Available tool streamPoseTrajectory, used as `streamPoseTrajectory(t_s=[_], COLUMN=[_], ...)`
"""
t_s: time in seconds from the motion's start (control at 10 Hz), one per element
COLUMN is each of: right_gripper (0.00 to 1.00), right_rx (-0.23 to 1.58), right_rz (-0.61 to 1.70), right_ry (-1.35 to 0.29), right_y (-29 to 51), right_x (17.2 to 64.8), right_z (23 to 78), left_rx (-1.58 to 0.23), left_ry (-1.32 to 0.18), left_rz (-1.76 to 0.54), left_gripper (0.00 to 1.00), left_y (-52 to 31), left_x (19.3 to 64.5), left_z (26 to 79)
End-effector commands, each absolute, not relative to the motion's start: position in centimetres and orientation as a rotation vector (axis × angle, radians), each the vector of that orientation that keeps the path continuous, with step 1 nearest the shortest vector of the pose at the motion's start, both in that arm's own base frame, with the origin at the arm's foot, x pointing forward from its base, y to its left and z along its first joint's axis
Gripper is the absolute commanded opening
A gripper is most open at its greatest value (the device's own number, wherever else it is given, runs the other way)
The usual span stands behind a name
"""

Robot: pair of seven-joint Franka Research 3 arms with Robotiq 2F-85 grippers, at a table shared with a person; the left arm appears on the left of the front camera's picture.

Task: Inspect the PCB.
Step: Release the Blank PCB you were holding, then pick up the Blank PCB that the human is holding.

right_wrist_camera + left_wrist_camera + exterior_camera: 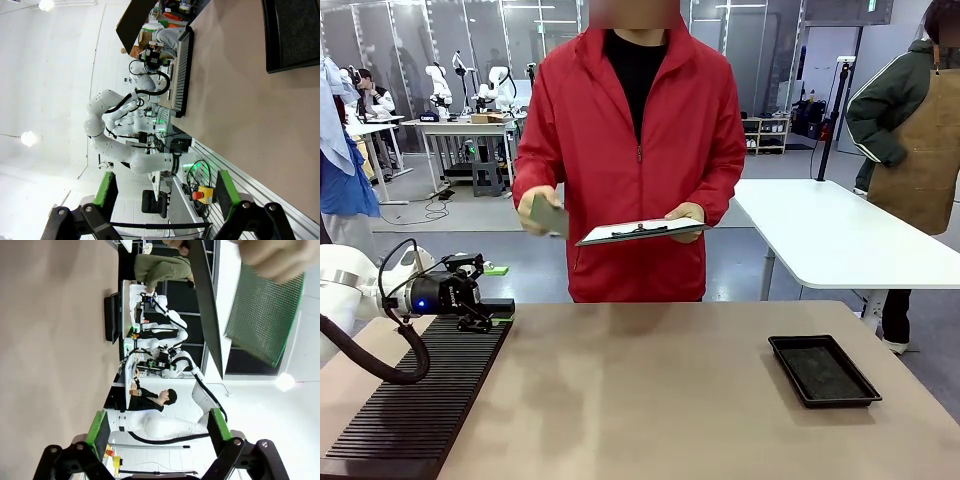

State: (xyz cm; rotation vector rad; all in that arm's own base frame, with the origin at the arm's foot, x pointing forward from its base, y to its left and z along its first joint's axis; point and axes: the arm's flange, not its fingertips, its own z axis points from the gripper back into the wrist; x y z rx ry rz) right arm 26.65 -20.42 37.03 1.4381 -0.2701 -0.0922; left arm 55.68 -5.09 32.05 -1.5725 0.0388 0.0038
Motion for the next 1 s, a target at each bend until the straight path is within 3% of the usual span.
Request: streamPoseTrajectory(t_s=[0.0,0.9], right_gripper=[1.00,1.00], right_rx=[1.442,1.442], right_rz=[-0.087,-0.087], right_ry=[-0.271,-0.271], right_y=[-20.39,-20.39], right_x=[26.35,26.35], right_z=[37.05,37.05], left_rx=[-1.565,-1.565], left_ry=[0.031,0.031], left_rz=[0.011,0.011], left_gripper=[1.00,1.00], left_y=[-5.05,-5.05], left_x=[55.79,55.79], left_z=[31.98,31.98])
